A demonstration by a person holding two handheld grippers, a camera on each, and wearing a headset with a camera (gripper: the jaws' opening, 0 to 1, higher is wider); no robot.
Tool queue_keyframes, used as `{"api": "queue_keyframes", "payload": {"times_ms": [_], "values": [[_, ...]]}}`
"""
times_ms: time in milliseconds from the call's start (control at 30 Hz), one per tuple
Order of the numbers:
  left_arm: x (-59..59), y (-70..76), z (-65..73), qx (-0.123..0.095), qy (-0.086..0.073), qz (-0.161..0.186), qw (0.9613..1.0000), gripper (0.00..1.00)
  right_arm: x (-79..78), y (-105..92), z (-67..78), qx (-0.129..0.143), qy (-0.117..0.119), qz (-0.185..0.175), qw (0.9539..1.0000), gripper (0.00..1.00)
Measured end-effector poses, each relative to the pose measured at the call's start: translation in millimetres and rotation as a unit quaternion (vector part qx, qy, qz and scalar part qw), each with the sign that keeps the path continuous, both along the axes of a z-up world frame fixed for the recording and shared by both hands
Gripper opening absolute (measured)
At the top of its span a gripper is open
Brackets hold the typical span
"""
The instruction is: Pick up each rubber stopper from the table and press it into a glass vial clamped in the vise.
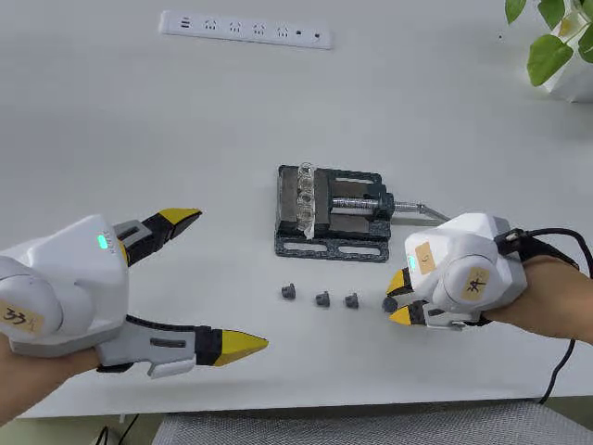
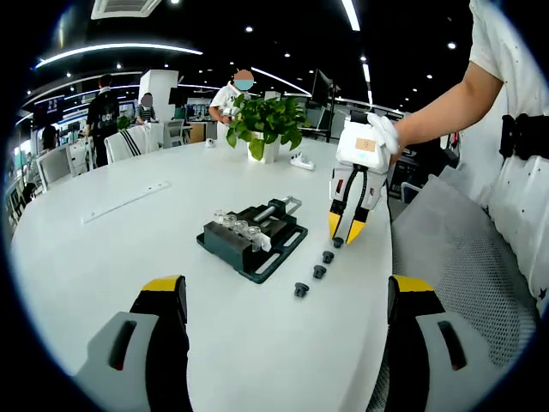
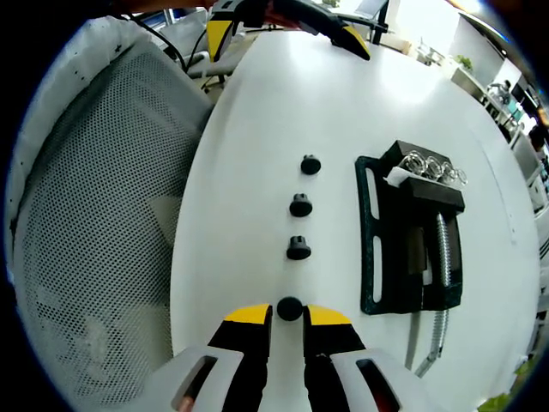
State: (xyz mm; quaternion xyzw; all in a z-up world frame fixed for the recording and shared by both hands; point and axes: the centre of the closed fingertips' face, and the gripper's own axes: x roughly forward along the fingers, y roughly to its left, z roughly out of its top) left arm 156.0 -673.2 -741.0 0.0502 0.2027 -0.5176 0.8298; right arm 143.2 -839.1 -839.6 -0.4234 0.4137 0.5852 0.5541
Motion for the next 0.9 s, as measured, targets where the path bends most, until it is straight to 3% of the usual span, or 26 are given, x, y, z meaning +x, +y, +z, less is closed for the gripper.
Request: {"api": "queue_keyframes", "payload": {"times_ms": [900], "values": [[-0.1,0.4,-4.3,-0.001,0.003,-0.001,1.0,0.97,-0.2,1.1,-0.1,-0.001,0.007,0.003,1.0,0.07]]}}
